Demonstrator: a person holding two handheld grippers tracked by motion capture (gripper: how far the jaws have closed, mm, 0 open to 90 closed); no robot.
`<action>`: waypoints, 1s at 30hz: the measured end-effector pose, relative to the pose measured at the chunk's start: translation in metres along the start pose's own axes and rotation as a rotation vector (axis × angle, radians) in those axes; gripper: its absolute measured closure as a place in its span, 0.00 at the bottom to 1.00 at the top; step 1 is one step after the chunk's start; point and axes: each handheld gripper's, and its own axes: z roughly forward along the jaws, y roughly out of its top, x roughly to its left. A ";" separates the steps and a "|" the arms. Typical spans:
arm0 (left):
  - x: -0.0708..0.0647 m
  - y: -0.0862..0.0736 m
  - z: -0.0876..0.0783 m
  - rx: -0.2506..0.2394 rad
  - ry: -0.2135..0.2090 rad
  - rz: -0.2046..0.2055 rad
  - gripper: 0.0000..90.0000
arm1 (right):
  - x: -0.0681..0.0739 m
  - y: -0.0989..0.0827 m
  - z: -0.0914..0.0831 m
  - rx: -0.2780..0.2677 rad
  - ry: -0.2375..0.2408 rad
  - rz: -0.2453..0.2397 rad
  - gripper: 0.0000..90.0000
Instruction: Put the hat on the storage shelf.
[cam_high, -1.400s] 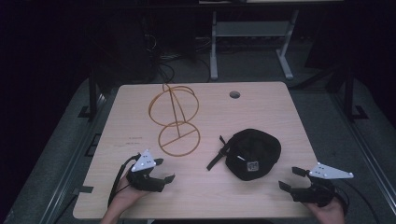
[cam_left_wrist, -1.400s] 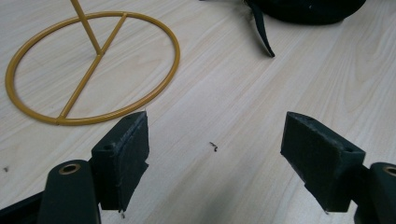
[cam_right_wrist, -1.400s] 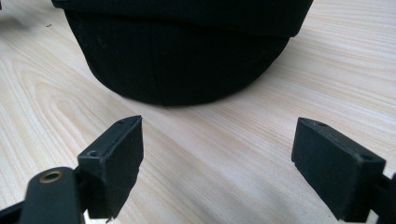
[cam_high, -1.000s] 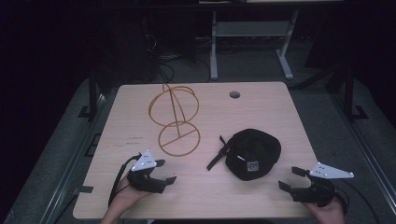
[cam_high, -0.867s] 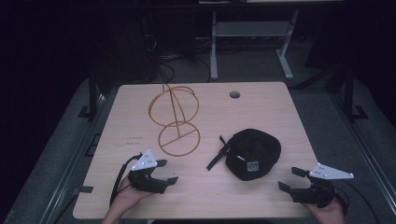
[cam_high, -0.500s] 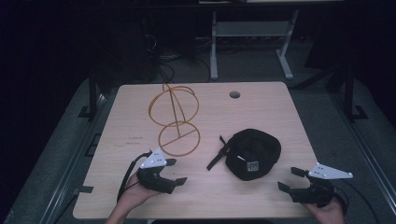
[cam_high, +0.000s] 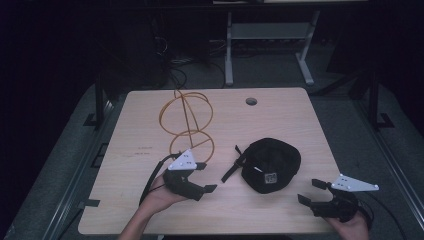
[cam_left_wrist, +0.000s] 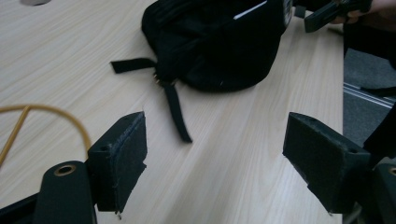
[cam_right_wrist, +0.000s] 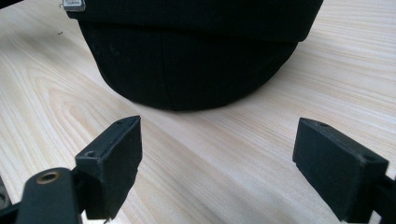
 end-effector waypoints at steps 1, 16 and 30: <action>0.000 0.004 0.002 0.004 -0.006 0.006 0.24 | 0.000 0.001 0.000 -0.005 0.004 0.003 0.17; -0.010 0.062 0.051 0.065 -0.097 0.134 0.26 | 0.001 0.000 0.001 0.001 0.023 -0.013 0.17; -0.026 0.095 0.098 0.127 -0.187 0.213 0.29 | 0.001 0.000 0.001 -0.002 0.027 -0.012 0.17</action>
